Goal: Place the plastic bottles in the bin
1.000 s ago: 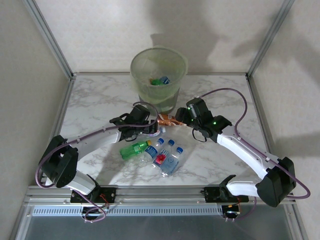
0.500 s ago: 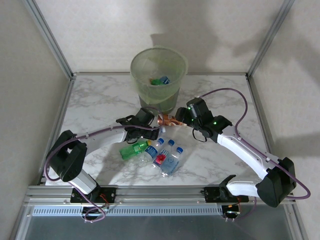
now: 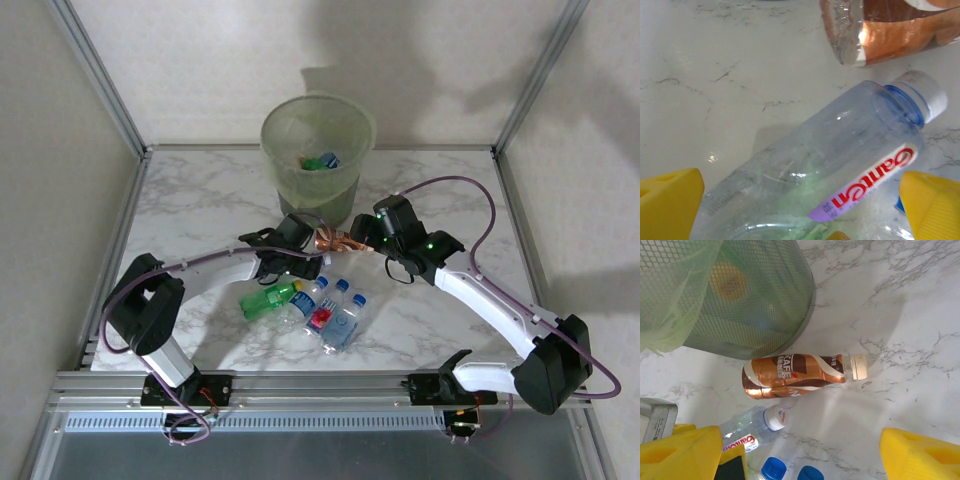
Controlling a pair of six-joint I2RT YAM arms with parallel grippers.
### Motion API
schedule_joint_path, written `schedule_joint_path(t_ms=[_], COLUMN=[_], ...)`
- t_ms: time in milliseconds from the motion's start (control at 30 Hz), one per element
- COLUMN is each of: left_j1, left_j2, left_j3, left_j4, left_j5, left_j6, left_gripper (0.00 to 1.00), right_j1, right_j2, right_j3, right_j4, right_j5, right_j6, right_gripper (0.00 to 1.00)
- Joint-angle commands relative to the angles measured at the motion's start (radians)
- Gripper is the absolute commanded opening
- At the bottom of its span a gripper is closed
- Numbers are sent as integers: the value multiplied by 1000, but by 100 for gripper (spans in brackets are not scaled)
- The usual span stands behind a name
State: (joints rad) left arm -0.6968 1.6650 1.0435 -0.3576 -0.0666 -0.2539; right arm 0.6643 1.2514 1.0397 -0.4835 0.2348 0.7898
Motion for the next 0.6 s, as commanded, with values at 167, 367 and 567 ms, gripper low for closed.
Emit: schedule_joint_path(t_ms=[167,367,567], left_j1=[9,51,57], left_j2=[58,56,9], left_j3=[44,19,-20], left_j4=[-1,-13,-28], left_j5=[-47,-41,28], left_j6=[-1,-29,-20], left_gripper=[99,96,97], right_j1=[-6,-6,-6], right_j2=[-12,-15,-9], right_j3=[31,27,35], right_j4=[-18,-12,-11], right_j5=[11,8,6], right_j6=[4,6,2], right_gripper=[83,84,86])
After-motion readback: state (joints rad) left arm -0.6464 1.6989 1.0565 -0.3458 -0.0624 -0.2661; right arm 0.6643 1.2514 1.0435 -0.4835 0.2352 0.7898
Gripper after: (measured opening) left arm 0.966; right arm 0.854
